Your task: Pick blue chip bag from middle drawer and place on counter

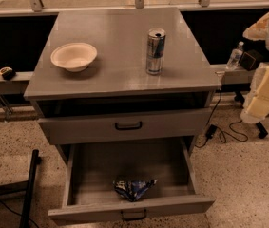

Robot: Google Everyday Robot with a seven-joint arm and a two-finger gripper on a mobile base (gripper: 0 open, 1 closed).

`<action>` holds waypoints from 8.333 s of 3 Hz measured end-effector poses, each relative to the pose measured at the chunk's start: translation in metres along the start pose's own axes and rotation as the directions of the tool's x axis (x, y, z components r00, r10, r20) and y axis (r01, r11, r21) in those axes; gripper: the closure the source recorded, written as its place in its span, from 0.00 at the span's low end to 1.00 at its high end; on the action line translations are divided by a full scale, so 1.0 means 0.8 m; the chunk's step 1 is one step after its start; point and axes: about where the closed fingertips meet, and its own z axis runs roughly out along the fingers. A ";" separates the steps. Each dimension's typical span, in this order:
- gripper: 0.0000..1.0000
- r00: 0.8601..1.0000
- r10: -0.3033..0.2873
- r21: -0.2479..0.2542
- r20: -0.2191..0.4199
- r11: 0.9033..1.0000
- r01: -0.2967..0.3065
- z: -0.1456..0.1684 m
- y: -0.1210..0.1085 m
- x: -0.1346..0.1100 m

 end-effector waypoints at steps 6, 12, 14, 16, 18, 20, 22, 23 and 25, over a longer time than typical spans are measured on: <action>0.00 0.930 -0.071 -0.192 0.361 0.970 0.149 0.207 0.185 -0.041; 0.25 0.814 -0.114 -0.180 0.570 0.949 0.260 0.579 0.197 -0.069; 0.42 0.795 -0.116 -0.225 0.596 0.926 0.304 0.678 0.227 -0.056; 0.87 0.771 -0.087 -0.227 0.631 0.929 0.291 0.709 0.235 -0.050; 1.00 0.462 -0.137 -0.011 0.876 0.953 0.304 0.523 0.201 -0.081; 1.00 0.392 -0.205 0.170 0.897 0.978 0.124 0.285 0.141 0.048; 1.00 0.406 -0.216 0.189 0.888 0.976 0.106 0.281 0.126 0.041; 1.00 0.474 -0.278 0.277 0.836 0.958 0.073 0.250 0.065 0.047; 1.00 0.617 -0.405 0.509 0.675 0.861 0.008 0.144 -0.086 0.059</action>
Offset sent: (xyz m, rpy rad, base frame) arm -0.0541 0.0799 -0.1945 0.2388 0.2417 0.1283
